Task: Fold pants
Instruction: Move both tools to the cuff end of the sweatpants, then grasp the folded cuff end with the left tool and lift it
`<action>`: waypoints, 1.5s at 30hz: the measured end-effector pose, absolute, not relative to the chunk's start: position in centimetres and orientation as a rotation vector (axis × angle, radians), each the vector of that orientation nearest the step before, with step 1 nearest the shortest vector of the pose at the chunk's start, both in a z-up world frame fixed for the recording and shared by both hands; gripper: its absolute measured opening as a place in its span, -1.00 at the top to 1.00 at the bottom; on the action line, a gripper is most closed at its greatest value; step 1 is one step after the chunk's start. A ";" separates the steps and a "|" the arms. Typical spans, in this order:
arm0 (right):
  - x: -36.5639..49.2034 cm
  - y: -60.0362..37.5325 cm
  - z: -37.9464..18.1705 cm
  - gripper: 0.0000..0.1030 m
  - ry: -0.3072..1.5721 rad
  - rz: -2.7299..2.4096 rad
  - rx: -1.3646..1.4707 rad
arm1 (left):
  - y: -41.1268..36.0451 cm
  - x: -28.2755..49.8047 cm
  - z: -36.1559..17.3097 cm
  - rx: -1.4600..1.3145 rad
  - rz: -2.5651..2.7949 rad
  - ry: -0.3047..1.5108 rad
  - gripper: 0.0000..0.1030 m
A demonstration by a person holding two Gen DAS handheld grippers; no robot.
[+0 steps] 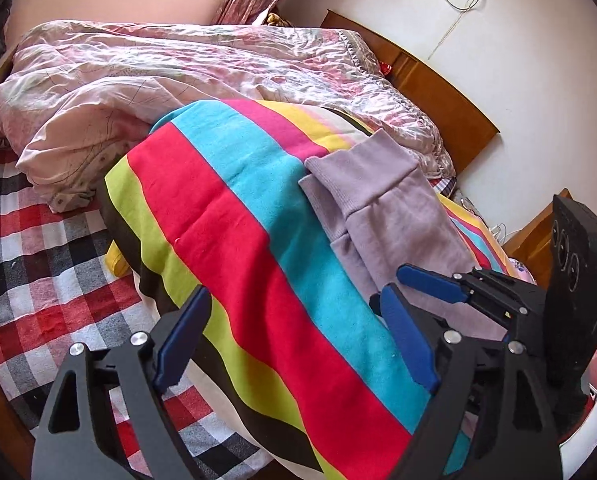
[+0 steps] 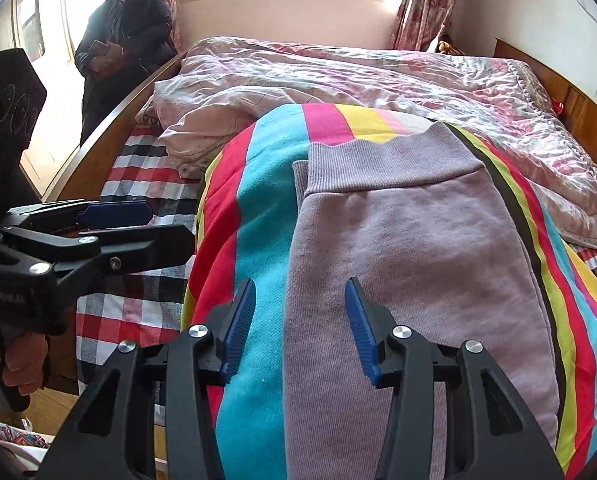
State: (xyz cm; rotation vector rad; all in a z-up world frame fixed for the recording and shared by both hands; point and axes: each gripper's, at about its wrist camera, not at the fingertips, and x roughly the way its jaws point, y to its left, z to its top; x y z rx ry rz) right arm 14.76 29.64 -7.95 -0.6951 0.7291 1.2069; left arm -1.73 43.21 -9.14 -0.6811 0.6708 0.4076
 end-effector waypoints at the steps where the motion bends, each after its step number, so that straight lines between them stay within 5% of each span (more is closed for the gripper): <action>1: 14.7 29.5 -8.0 0.73 0.710 1.197 -0.698 | 43.3 -1.5 -9.5 -0.699 0.398 0.670 -0.66; 3: 14.4 28.8 -7.2 0.90 0.700 1.243 -0.645 | 43.6 -1.4 -10.0 -0.737 0.376 0.667 -0.66; 14: 13.9 28.6 -9.2 0.90 0.766 1.299 -0.638 | 44.8 1.9 -11.4 -0.865 0.265 0.674 -0.67; 17: 14.0 26.4 -7.1 0.51 0.775 1.290 -0.550 | 44.2 2.8 -10.5 -0.838 0.245 0.673 -0.72; 18: 14.0 25.3 -6.3 -0.03 0.768 1.278 -0.518 | 44.1 3.3 -10.3 -0.833 0.229 0.678 -0.74; 20: 14.0 22.8 -5.1 -0.39 0.742 1.258 -0.464 | 44.0 5.0 -10.4 -0.852 0.173 0.688 -0.75; 27: 15.9 17.5 -6.5 -0.39 0.828 1.103 -0.357 | 45.0 8.2 -12.7 -0.967 0.156 0.681 -0.71; 28: 16.1 17.1 -6.9 -0.39 0.843 1.093 -0.334 | 45.3 8.0 -12.8 -0.987 0.142 0.663 -0.69; 30: 16.6 16.3 -7.5 -0.39 0.862 1.082 -0.291 | 46.1 7.5 -13.3 -1.033 0.108 0.624 -0.05; 31: 16.7 16.1 -7.8 -0.39 0.867 1.077 -0.276 | 46.6 7.5 -13.7 -1.053 0.106 0.631 0.52; 32: 16.8 15.9 -8.1 -0.39 0.873 1.076 -0.267 | 46.9 7.5 -13.9 -1.077 0.073 0.622 0.59; 36: 17.3 15.5 -9.5 -0.39 0.902 1.065 -0.245 | 47.2 7.4 -13.4 -1.064 0.062 0.612 0.61; 38: 17.4 15.6 -9.6 -0.40 0.901 1.066 -0.241 | 47.7 7.5 -14.0 -1.102 0.083 0.601 0.10; 40: 17.2 15.6 -9.7 -0.40 0.904 1.065 -0.242 | 48.4 7.7 -14.6 -1.161 0.035 0.553 -0.04; 45: 17.0 15.5 -9.7 -0.42 0.904 1.071 -0.237 | 48.3 8.6 -13.5 -1.101 0.014 0.539 0.42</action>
